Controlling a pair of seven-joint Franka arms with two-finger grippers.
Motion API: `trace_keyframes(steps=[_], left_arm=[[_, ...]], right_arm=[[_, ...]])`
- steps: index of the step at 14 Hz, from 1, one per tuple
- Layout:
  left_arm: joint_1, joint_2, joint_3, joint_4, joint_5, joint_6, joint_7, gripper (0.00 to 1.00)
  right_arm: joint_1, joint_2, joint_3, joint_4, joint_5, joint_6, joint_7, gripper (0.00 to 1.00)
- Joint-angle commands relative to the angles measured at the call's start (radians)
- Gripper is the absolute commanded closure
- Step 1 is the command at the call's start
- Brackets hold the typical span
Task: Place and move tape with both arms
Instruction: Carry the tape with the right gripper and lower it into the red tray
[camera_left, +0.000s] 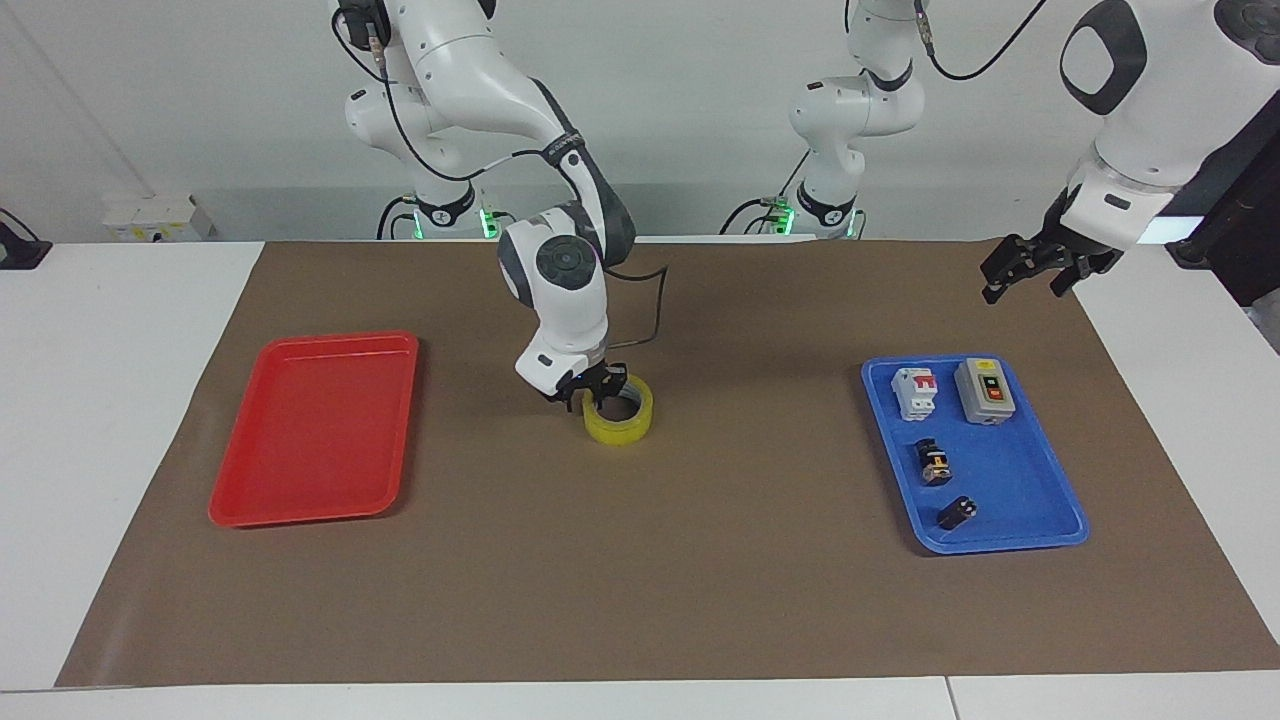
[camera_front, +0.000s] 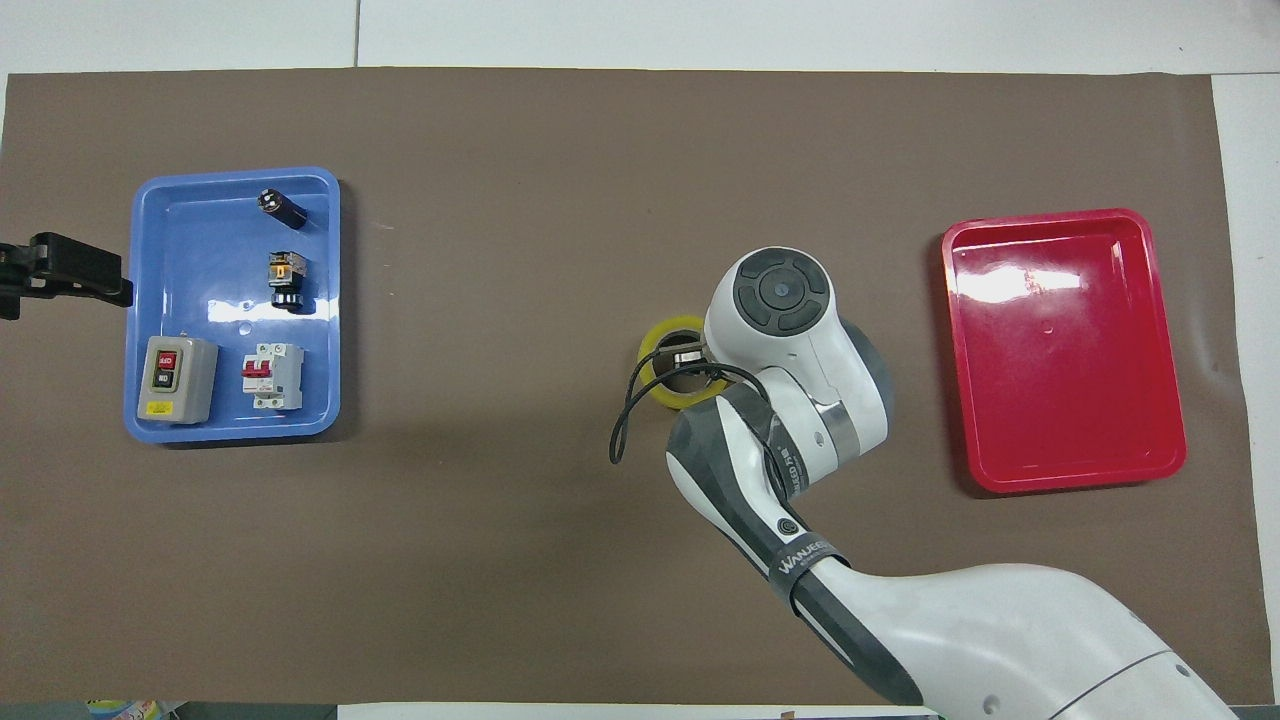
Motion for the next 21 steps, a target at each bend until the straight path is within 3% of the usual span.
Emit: trace_keyframes(steps=[1,4,8,10,13,15,18,21], left_arm=[[-0.001,-0.021,-0.002,-0.015,-0.021,0.030,0.006,0.00],[-0.012,-0.021,-0.008,-0.017,-0.021,0.055,-0.014,0.00],[-0.023,-0.021,-0.006,-0.017,-0.021,0.050,-0.026,0.00],[-0.024,-0.021,-0.008,-0.017,-0.021,0.047,-0.022,0.00],[-0.023,-0.021,-0.006,-0.015,-0.021,0.053,-0.015,0.00],[-0.013,-0.020,-0.006,-0.011,-0.021,0.041,0.059,0.00],[-0.010,-0.021,-0.002,-0.006,-0.022,0.029,0.087,0.00],[-0.013,-0.021,-0.002,-0.006,-0.024,0.029,0.083,0.00]], right_arm=[[0.005,-0.022,-0.003,0.007,0.012,-0.019,0.015,1.00],[-0.029,-0.026,-0.012,0.141,-0.019,-0.231,-0.011,1.00],[-0.301,-0.146,-0.012,0.135,-0.051,-0.351,-0.359,1.00],[-0.424,-0.161,-0.014,0.132,-0.051,-0.395,-0.564,1.00],[-0.589,-0.167,-0.014,0.085,-0.057,-0.347,-0.731,1.00],[-0.685,-0.193,-0.014,-0.015,-0.057,-0.229,-0.816,1.00],[-0.713,-0.220,-0.017,-0.179,-0.060,-0.011,-0.853,1.00],[-0.733,-0.220,-0.017,-0.233,-0.062,0.060,-0.857,1.00]])
